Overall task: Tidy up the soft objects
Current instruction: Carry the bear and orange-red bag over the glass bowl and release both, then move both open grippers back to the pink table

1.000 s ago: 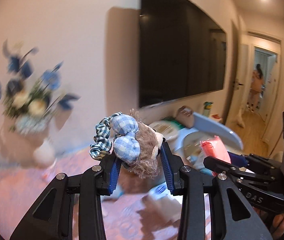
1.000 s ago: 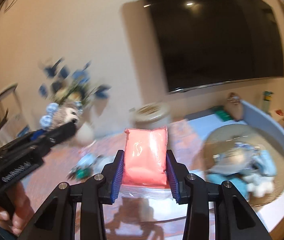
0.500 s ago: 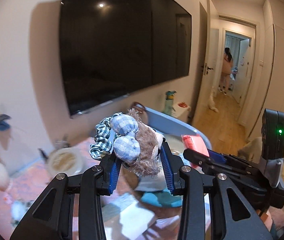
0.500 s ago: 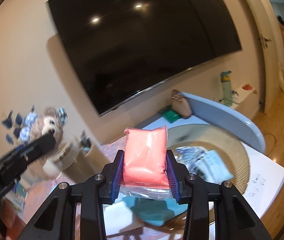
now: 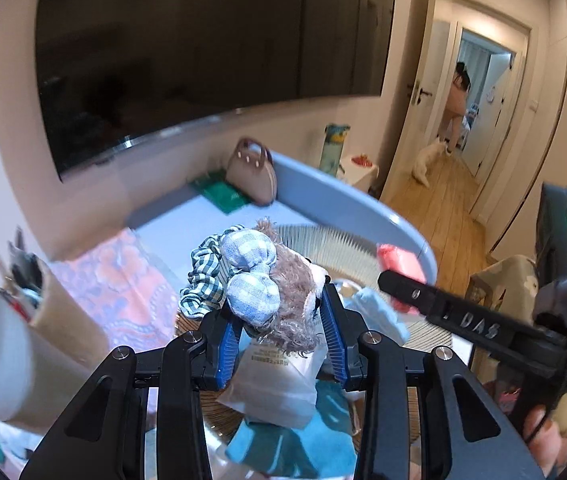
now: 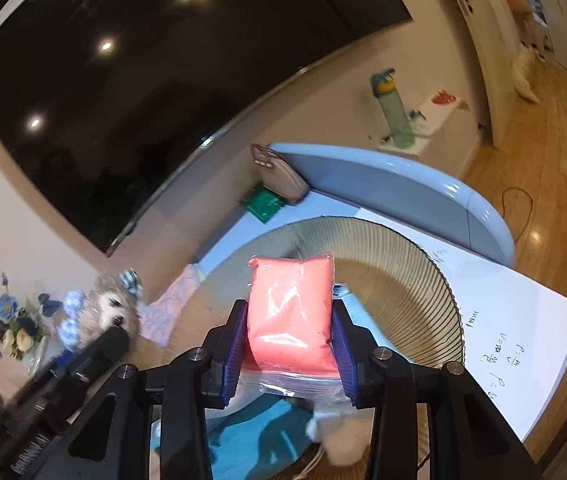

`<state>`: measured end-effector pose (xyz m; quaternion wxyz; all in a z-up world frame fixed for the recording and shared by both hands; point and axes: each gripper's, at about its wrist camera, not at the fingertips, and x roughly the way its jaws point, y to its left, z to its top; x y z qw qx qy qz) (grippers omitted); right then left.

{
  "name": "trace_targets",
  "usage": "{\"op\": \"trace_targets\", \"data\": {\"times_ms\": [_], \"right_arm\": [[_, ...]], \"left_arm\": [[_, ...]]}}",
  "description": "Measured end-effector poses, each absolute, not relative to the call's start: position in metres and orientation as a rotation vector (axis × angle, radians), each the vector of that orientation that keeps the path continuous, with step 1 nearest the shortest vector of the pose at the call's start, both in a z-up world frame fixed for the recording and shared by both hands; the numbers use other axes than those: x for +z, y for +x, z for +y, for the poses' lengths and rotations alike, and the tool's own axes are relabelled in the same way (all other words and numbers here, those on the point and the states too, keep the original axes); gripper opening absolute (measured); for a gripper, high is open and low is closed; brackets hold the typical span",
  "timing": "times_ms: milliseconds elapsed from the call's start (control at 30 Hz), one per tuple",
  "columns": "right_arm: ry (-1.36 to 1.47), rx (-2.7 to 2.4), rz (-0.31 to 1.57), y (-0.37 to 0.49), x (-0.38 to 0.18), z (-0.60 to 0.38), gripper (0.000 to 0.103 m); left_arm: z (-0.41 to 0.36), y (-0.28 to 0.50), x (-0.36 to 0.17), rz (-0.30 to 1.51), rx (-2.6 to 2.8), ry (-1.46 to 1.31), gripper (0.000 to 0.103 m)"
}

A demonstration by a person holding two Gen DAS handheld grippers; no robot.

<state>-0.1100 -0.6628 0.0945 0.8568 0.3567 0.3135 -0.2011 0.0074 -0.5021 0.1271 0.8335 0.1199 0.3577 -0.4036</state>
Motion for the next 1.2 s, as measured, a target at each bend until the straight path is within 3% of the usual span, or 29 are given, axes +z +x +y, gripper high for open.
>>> {"op": "trace_targets", "data": {"times_ms": [167,233,300,800,1000,1200], "right_arm": [[0.748,-0.393,0.685,-0.100,0.094,-0.667,0.045],[0.746,-0.394,0.678,-0.101,0.095,-0.667,0.057],[0.737,-0.398,0.664,-0.106,0.097,-0.664,0.059],[0.711,-0.336,0.615,-0.146,0.134,-0.604,0.059],[0.612,-0.266,0.618,-0.146,0.151,-0.546,0.060],[0.481,-0.072,0.670,-0.119,0.155,-0.462,0.060]], "left_arm": [[-0.510,0.008,0.111,0.784,-0.874,0.282,0.048],[-0.509,0.006,0.108,0.815,-0.890,0.289,0.065],[-0.503,0.001,0.109,0.809,-0.903,0.283,0.075],[-0.415,-0.056,0.155,0.701,-0.996,0.258,0.077],[-0.318,-0.079,0.182,0.622,-0.868,0.232,0.077],[-0.189,-0.073,0.190,0.668,-0.618,0.098,0.077]]}}
